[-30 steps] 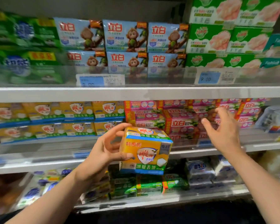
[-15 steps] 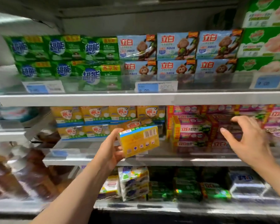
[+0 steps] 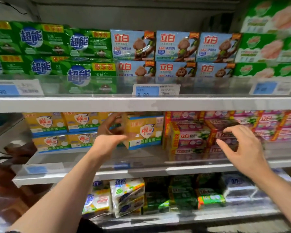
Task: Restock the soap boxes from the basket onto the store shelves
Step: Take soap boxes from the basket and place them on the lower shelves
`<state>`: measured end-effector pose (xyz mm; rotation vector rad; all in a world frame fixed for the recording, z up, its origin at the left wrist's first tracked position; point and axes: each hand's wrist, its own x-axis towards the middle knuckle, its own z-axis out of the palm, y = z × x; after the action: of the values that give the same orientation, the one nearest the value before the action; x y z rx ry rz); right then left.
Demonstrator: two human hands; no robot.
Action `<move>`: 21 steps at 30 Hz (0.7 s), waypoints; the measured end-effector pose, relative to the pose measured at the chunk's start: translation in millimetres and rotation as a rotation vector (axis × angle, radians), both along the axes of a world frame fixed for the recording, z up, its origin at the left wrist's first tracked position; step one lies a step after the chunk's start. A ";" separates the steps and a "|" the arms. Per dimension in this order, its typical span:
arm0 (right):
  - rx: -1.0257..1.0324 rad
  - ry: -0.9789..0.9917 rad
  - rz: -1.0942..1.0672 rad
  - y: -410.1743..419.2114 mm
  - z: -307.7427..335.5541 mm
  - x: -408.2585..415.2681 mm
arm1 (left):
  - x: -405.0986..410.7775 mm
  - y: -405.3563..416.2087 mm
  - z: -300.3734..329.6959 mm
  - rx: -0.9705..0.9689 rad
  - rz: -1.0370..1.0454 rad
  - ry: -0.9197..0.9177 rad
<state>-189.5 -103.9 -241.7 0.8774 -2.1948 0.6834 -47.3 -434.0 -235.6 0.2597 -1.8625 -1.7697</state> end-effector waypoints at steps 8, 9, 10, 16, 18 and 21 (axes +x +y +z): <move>0.071 0.033 -0.005 -3.4 -7.6 -3.4 | -15.6 -23.9 -35.6 0.023 -0.378 -0.151; 0.077 0.040 -0.007 -3.8 -8.4 -3.8 | -16.3 -25.7 -35.8 -0.029 -0.406 -0.169; 0.088 0.046 -0.007 -3.8 -8.9 -4.2 | -16.4 -25.8 -34.6 -0.089 -0.420 -0.191; 0.146 0.030 0.005 -0.3 -9.0 -4.5 | -17.3 -23.1 -34.6 -0.220 -0.417 -0.299; 0.157 -0.020 0.007 1.9 -9.9 -1.0 | -15.7 -16.0 -32.1 -0.277 -0.367 -0.348; 0.175 -0.097 0.021 9.3 -10.3 6.7 | -12.3 -2.6 -28.3 -0.378 -0.196 -0.450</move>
<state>-182.8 -94.7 -252.0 0.9752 -2.3630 0.5602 -59.6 -436.6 -263.9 0.3616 -2.5766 -1.5210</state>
